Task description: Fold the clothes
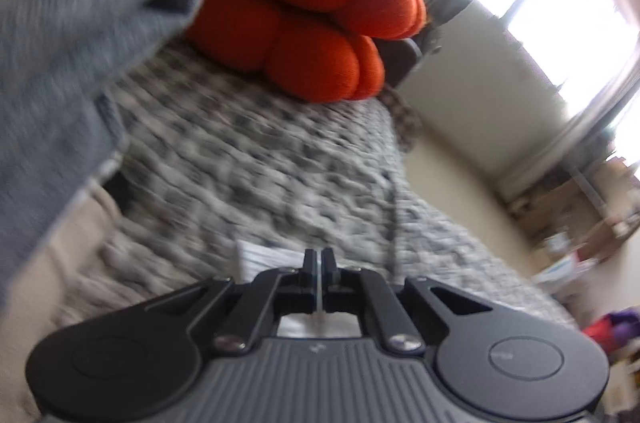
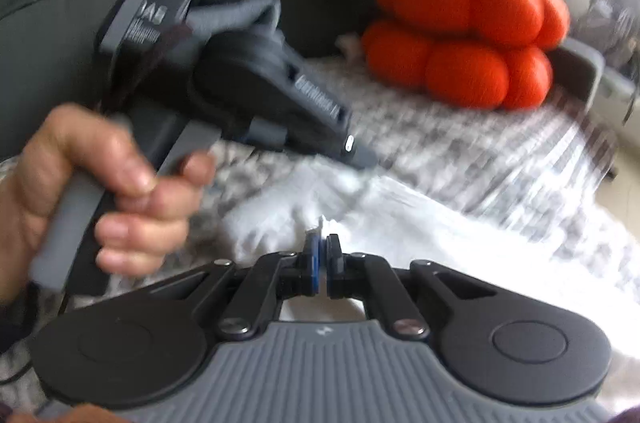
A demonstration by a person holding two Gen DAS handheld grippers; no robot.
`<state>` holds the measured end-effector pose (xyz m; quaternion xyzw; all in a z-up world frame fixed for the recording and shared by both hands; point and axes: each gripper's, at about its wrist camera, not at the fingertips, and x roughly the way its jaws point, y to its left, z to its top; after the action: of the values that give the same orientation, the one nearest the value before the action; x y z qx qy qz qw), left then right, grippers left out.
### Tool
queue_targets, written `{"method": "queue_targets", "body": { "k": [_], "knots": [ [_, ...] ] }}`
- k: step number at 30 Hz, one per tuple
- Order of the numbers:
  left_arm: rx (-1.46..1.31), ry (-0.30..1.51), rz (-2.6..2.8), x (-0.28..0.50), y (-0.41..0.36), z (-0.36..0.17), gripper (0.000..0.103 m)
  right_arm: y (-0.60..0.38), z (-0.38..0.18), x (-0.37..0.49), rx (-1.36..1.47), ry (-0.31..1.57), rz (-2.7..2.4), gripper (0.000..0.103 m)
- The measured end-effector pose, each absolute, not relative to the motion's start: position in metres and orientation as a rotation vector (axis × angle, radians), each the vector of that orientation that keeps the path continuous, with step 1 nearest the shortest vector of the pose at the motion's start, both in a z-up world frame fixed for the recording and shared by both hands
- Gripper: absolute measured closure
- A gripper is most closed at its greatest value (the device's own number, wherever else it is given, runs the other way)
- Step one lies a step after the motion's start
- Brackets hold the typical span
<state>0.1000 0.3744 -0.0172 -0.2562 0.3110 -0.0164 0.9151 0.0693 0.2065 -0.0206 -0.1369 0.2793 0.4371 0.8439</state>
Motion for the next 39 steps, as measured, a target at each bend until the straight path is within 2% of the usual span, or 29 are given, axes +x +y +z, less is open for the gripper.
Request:
{"method": "queue_targets", "body": {
  "k": [6, 8, 14, 20, 25, 26, 27, 28, 29, 35, 39],
  "knots": [
    [-0.474, 0.644, -0.068, 0.098, 0.363, -0.012, 0.101, 0.172, -0.001, 0.069, -0.161, 0.559, 0.944, 0.095],
    [-0.444, 0.65, -0.074, 0.099, 0.354, -0.012, 0.099, 0.15, 0.01, 0.07, -0.11, 0.542, 0.924, 0.091],
    [-0.353, 0.647, -0.096, 0.092, 0.325, -0.006, 0.089, 0.055, 0.028, 0.098, 0.057, 0.546, 0.705, 0.09],
    [-0.25, 0.664, -0.13, 0.089, 0.291, -0.009, 0.086, -0.024, 0.008, 0.124, 0.155, 0.612, 0.503, 0.09],
    [-0.187, 0.66, -0.117, 0.086, 0.277, -0.009, 0.076, -0.053, -0.012, 0.12, 0.197, 0.688, 0.542, 0.089],
    [-0.186, 0.663, -0.116, 0.086, 0.275, -0.009, 0.075, -0.058, -0.013, 0.118, 0.2, 0.702, 0.552, 0.088],
    [-0.19, 0.668, -0.115, 0.085, 0.272, -0.008, 0.074, -0.064, -0.013, 0.115, 0.207, 0.708, 0.561, 0.081],
    [-0.193, 0.672, -0.119, 0.085, 0.266, -0.006, 0.074, -0.07, -0.013, 0.113, 0.224, 0.708, 0.567, 0.072],
    [-0.19, 0.675, -0.131, 0.084, 0.258, -0.004, 0.074, -0.077, -0.014, 0.11, 0.245, 0.707, 0.571, 0.058],
    [-0.173, 0.683, -0.216, 0.085, 0.201, 0.016, 0.069, -0.089, -0.018, 0.089, 0.265, 0.707, 0.671, 0.055],
    [-0.153, 0.699, -0.285, 0.103, 0.161, 0.028, 0.061, -0.08, -0.021, 0.073, 0.139, 0.671, 0.668, 0.055]
  ]
}}
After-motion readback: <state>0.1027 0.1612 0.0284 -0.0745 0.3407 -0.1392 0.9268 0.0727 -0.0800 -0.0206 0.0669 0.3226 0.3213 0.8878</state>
